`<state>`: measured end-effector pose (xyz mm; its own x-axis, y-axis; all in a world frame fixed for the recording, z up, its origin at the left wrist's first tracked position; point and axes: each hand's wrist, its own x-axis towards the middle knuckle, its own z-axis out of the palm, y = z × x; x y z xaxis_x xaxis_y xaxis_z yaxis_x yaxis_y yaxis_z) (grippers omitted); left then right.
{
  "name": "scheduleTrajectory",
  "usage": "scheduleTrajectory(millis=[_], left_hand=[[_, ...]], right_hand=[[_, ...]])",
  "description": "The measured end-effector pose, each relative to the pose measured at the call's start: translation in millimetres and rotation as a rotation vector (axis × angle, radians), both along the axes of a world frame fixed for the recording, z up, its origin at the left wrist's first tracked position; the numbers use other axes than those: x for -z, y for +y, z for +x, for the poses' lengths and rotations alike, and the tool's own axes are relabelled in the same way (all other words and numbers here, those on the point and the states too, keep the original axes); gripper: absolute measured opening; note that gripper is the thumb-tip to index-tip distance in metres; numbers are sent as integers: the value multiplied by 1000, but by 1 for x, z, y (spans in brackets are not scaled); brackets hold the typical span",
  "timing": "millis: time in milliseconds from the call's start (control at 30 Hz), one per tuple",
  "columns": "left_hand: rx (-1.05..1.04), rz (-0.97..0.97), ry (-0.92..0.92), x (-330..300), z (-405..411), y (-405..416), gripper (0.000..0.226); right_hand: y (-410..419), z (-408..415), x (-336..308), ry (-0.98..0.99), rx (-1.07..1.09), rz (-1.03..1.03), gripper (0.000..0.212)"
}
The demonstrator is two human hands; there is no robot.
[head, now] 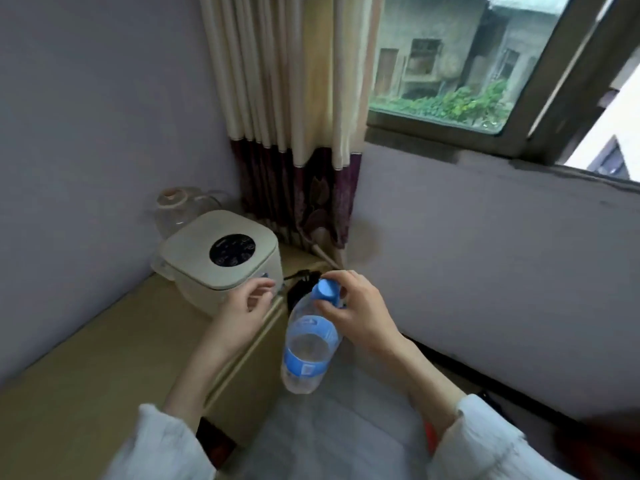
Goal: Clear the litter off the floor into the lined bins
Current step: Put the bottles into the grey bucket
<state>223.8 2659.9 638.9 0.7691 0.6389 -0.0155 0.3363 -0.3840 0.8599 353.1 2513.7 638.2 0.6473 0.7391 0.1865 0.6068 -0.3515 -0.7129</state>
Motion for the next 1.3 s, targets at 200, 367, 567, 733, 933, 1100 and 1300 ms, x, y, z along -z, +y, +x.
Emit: scheduleTrajectory(millis=[200, 367, 567, 733, 933, 1100, 1300], left_hand=[[277, 61, 63, 16, 83, -116, 21], [451, 70, 110, 32, 145, -184, 19], [660, 39, 240, 76, 223, -256, 16], [742, 1, 324, 118, 284, -288, 16], [830, 6, 534, 196, 340, -330, 23], [885, -17, 690, 282, 361, -371, 26], [766, -87, 776, 385, 359, -402, 25]], right_hand=[[-157, 56, 11, 44, 310, -55, 30], [-253, 92, 26, 89, 537, -86, 34], [-341, 136, 61, 203, 770, -118, 31], [-382, 181, 104, 288, 866, -209, 30], [-406, 227, 195, 399, 842, -343, 36], [-425, 263, 283, 485, 786, -372, 39], [-440, 293, 394, 513, 641, -419, 40]])
